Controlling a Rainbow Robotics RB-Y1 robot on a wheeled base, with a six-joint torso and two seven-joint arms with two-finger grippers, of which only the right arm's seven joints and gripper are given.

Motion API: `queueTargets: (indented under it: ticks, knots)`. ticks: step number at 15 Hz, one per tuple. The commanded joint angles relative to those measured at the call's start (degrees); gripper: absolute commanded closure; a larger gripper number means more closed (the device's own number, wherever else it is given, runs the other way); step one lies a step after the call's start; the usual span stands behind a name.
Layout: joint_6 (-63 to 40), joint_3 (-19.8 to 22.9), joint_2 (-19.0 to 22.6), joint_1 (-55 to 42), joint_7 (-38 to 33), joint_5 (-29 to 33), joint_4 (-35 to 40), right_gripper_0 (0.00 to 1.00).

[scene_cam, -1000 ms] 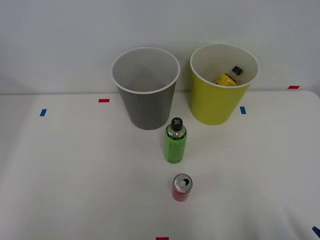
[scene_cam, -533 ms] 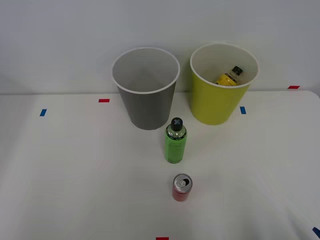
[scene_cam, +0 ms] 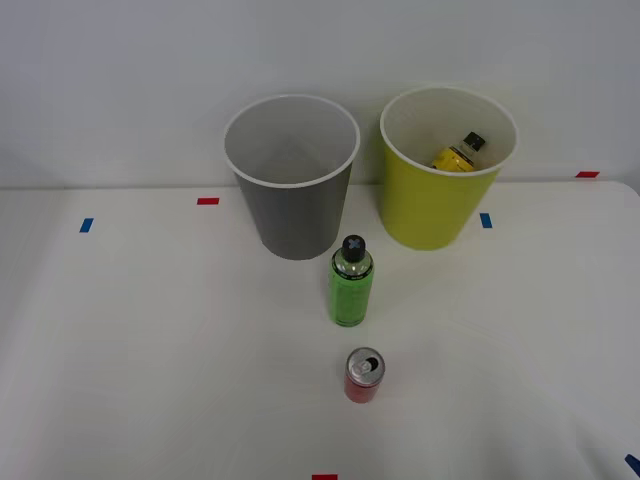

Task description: Put cans in the gray bin, plastic bottles in the light green bin

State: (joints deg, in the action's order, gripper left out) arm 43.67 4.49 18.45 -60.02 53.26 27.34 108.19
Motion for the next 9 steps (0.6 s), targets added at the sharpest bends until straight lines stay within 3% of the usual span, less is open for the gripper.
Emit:
queueTargets:
  ticks: [1,9]
  knots:
    - [0.01,0.00,0.00,-0.01,0.01,-0.01,0.01,0.00]
    - [0.01,0.00,0.00,-0.01,0.01,-0.01,0.01,0.00]
